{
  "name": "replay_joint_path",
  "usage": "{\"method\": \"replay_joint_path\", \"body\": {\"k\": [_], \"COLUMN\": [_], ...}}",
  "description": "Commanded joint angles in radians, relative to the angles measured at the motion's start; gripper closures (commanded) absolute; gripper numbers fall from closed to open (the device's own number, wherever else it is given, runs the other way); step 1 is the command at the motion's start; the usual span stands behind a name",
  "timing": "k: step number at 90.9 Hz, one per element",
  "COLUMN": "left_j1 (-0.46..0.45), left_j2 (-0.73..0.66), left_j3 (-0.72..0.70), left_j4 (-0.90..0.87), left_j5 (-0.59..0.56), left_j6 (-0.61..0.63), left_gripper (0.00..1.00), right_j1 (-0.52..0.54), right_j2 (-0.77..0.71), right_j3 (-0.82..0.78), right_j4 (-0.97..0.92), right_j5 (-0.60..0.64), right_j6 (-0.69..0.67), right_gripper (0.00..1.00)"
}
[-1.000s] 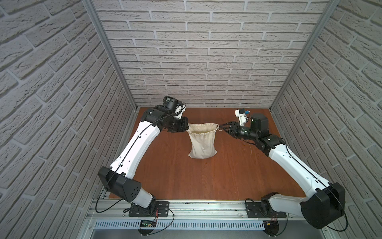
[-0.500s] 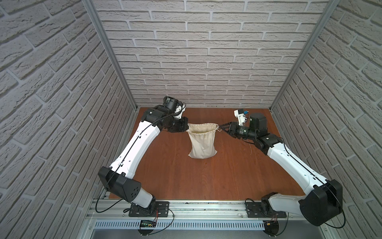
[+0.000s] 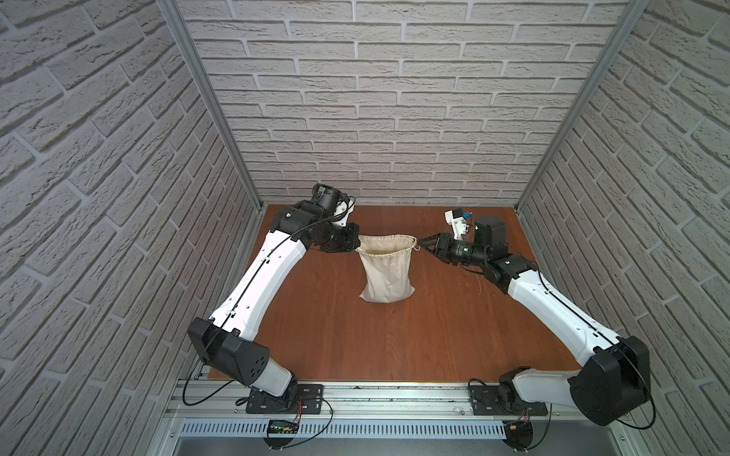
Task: Close the soil bag
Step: Frap the soil bag at the center of the board.
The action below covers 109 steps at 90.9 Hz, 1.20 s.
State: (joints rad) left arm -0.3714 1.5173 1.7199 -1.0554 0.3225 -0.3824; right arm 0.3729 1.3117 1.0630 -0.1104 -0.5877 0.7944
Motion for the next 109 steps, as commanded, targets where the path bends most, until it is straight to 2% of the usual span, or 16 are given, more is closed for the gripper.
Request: {"method": "replay_joint_path", "body": {"k": [1, 22, 56, 70, 85, 109], "left_j1": [0.010, 0.010, 0.010, 0.009, 0.009, 0.012], "left_j2": [-0.017, -0.016, -0.019, -0.020, -0.022, -0.023], "left_j3": [0.000, 0.000, 0.001, -0.005, -0.007, -0.003], "left_j4": [0.008, 0.011, 0.012, 0.015, 0.011, 0.008], "left_j5": [-0.008, -0.007, -0.002, -0.003, -0.008, -0.014], "left_j6": [0.015, 0.012, 0.012, 0.010, 0.011, 0.012], "left_gripper": [0.97, 0.97, 0.97, 0.97, 0.97, 0.97], "right_j1": [0.007, 0.051, 0.075, 0.074, 0.072, 0.062], "right_j2": [-0.022, 0.001, -0.020, -0.012, -0.005, -0.069], "right_j3": [0.004, 0.033, 0.015, 0.030, 0.086, 0.103], "right_j4": [0.048, 0.019, 0.027, 0.004, -0.065, -0.193], "right_j5": [-0.014, -0.012, 0.016, 0.050, 0.117, 0.234], "right_j6": [-0.024, -0.067, -0.070, -0.086, -0.134, -0.209], "right_gripper": [0.60, 0.57, 0.60, 0.69, 0.96, 0.97]}}
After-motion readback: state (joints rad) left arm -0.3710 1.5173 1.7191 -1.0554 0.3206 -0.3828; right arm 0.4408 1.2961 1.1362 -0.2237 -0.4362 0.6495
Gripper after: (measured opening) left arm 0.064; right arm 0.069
